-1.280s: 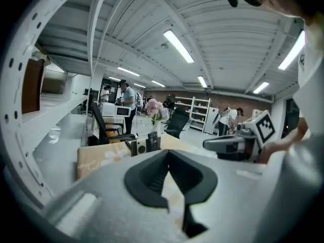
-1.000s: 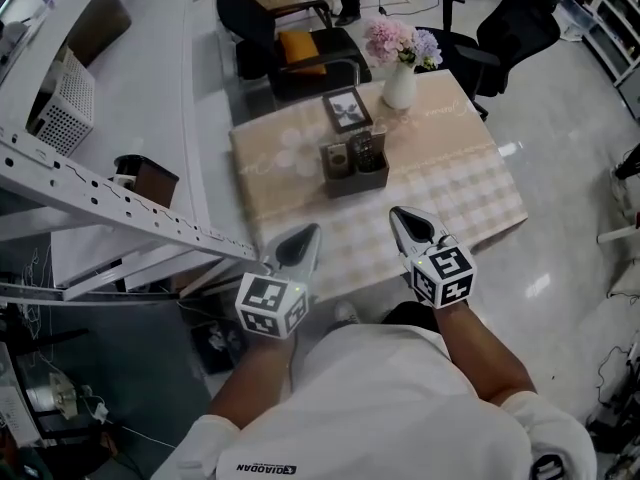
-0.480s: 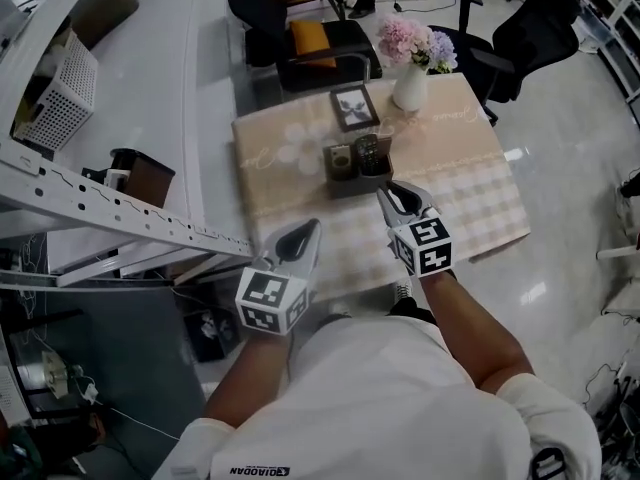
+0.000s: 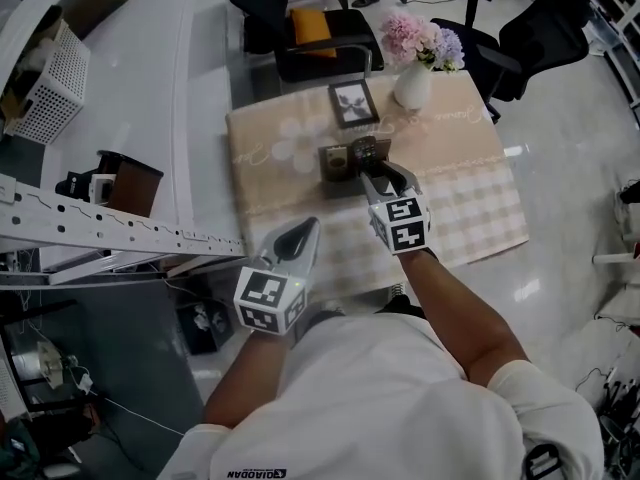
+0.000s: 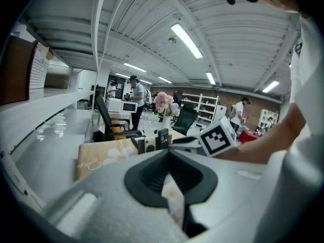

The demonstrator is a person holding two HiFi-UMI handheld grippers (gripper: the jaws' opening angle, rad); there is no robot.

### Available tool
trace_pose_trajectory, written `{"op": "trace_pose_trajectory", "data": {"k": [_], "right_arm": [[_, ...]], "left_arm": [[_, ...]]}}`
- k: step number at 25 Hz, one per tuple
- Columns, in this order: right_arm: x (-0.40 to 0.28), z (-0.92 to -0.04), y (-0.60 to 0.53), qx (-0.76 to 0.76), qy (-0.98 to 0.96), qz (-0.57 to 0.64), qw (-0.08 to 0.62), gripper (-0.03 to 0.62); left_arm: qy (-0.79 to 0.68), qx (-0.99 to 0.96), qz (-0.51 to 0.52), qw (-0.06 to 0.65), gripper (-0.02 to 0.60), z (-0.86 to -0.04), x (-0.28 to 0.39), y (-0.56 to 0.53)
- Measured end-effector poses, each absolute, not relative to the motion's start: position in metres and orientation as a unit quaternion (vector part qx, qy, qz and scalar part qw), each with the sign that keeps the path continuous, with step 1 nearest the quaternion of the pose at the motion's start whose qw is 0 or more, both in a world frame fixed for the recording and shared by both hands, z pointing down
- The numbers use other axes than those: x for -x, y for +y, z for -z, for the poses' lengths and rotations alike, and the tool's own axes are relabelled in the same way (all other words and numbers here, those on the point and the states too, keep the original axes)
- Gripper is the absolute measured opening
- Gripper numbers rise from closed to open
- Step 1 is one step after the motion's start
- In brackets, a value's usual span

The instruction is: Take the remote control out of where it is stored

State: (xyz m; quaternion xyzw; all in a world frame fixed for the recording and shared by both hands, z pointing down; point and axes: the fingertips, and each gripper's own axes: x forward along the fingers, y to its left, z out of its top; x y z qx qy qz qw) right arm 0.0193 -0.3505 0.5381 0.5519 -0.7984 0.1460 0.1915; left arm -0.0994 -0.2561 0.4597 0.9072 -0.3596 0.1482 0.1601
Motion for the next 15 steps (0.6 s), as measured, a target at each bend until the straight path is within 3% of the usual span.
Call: {"op": "trace_pose_trajectory", "data": {"k": [9, 15], "right_arm": [[-0.020, -0.576, -0.377, -0.575, -0.770, -0.164, 0.221, 0.244], [-0.021, -0.581, -0.385, -0.587, -0.761, -0.164, 0.223, 0.247]], "left_arm": [[-0.367, -0.901, -0.157, 0.172, 0.003, -0.469, 0.112, -0.256], [-0.372, -0.897, -0.158, 0.177, 0.003, -0.472, 0.119, -0.256]]}}
